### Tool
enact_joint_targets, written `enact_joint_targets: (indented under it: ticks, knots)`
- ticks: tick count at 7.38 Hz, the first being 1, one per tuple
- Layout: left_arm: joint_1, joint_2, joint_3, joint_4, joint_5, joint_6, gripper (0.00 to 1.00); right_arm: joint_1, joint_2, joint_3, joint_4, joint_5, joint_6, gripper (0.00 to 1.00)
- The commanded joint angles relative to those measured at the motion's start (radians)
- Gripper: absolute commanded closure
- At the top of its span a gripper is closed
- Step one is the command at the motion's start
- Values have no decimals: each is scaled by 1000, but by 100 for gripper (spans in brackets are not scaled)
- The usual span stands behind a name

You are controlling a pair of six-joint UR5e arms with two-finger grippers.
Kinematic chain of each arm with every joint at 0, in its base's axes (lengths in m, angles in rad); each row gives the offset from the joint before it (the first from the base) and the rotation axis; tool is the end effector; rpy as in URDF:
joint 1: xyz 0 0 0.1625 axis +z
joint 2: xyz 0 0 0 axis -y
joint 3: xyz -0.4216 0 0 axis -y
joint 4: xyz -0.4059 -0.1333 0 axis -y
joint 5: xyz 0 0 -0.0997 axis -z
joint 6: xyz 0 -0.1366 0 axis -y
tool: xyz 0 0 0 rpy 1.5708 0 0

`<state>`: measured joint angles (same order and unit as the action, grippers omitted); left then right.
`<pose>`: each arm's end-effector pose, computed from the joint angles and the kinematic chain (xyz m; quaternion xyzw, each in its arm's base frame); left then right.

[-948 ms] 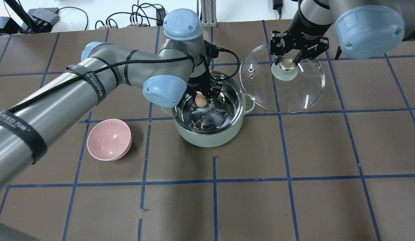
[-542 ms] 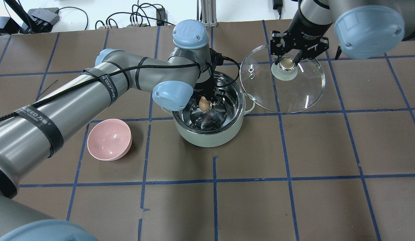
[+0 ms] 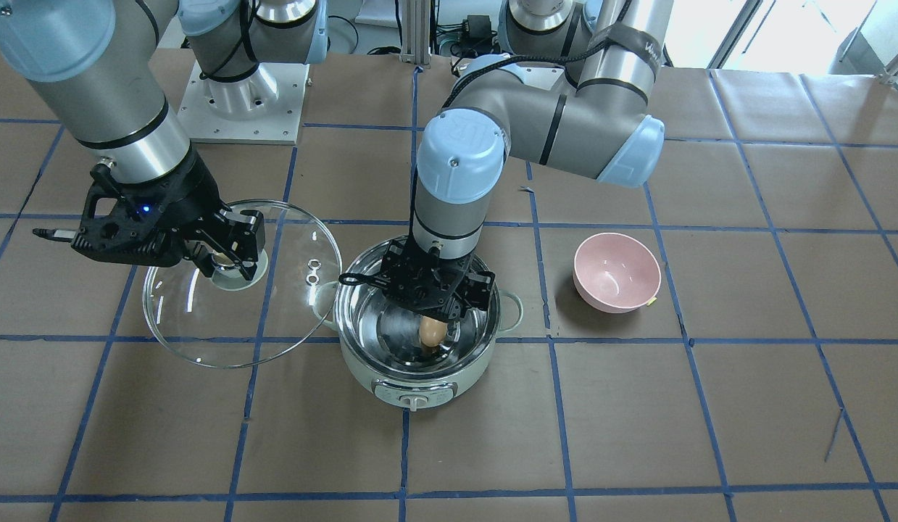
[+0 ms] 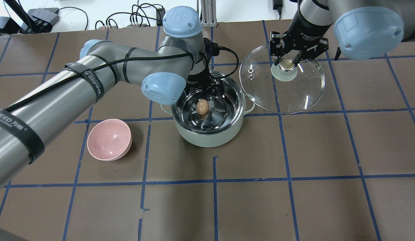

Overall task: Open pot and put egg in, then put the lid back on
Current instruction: 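Raise the left gripper away while the right gripper brings the lid over the pot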

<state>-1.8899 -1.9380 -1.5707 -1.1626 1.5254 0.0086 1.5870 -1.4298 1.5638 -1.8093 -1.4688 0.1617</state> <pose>-0.3318 -0.5596 0.2781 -0.1635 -0.9861 0.0168 0.0256 0.1565 -0.5724 0.4009 0.0698 0.9949 -0.0474 0.0553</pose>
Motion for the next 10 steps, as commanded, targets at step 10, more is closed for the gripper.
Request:
enact_joint_targets:
  ticks: [10]
  knots:
    - [256,422,-11,-413,55,19,0,281,135,-2,-180,-10,369,67]
